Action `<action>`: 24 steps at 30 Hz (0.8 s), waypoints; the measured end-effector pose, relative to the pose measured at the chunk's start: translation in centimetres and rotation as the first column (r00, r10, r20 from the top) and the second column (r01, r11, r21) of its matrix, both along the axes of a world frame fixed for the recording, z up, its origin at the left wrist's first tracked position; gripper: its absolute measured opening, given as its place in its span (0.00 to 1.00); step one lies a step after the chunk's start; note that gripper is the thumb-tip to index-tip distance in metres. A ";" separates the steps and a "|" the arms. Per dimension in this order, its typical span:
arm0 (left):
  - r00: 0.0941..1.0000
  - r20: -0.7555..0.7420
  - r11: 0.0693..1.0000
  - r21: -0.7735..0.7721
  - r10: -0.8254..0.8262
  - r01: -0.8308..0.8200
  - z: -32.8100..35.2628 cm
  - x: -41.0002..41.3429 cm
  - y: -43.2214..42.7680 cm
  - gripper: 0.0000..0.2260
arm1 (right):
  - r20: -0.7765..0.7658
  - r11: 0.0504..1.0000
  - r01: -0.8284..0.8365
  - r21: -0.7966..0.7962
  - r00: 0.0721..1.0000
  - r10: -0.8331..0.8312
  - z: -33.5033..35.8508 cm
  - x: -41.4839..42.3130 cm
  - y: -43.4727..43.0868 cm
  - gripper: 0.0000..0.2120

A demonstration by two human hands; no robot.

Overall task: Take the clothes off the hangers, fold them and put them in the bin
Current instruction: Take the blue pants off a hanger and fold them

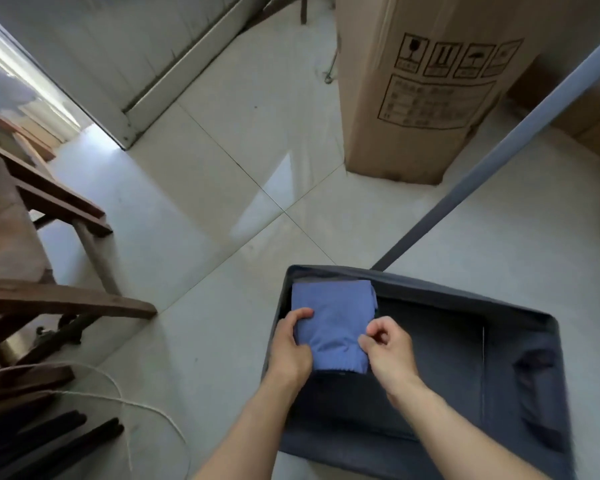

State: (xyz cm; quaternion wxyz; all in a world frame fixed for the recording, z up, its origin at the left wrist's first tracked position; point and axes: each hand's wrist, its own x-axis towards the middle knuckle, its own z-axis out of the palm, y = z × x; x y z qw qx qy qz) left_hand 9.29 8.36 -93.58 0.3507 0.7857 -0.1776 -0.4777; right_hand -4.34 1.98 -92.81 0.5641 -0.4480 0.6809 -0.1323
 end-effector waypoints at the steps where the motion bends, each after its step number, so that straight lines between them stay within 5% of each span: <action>1: 1.000 0.027 1.000 0.001 0.000 0.000 -1.0 -0.1 -0.4 0.30 | 0.000 1.000 0.001 -0.005 1.000 -0.001 -1.1 0.1 -0.1 0.13; 13: 0.977 0.053 0.964 0.177 -0.208 0.196 -4.5 0.1 -1.3 0.28 | -0.145 0.986 -0.157 0.062 0.976 0.165 -4.5 -0.1 0.2 0.13; 19: 0.959 0.091 0.943 0.228 -0.269 0.243 0.6 -0.7 -2.0 0.22 | -0.185 0.993 -0.117 0.009 0.976 0.117 0.8 0.2 0.0 0.14; 24: 0.984 -0.113 0.983 0.107 -0.140 0.152 10.0 -3.4 -2.0 0.17 | -0.044 0.998 -0.060 0.031 0.997 0.062 9.7 -1.0 0.4 0.12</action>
